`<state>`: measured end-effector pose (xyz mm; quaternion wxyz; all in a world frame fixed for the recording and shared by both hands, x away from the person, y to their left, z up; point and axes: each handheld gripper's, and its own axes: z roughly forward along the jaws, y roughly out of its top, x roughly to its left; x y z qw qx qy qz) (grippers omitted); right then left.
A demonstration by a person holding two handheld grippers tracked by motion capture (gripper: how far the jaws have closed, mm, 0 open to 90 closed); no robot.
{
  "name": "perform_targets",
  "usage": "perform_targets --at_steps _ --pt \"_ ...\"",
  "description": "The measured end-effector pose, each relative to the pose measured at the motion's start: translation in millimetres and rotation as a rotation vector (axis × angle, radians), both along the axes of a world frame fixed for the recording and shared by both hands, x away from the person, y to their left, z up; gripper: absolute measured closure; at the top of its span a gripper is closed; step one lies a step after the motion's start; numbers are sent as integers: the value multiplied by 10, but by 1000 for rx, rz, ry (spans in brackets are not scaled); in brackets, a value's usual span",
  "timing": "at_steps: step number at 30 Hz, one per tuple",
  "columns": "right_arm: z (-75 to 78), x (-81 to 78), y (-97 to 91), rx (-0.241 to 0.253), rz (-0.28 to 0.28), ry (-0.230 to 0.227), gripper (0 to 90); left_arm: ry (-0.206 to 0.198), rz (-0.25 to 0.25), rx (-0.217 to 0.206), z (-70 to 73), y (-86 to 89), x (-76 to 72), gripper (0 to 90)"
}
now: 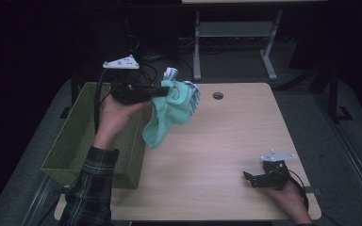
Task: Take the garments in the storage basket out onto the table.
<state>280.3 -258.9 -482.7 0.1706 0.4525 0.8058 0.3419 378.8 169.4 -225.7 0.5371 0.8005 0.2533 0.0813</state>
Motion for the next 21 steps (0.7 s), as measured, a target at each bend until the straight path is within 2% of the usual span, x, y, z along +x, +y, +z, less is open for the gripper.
perform_targets --at_steps 8,14,21 --pt "1 -1 1 2 -1 1 45 13 -37 15 -110 -219 -2 839" --pt "1 -1 2 2 -2 1 45 16 -53 24 -167 -338 -12 839" --pt "1 -1 1 2 -1 1 44 29 -69 50 -297 -514 -20 840"
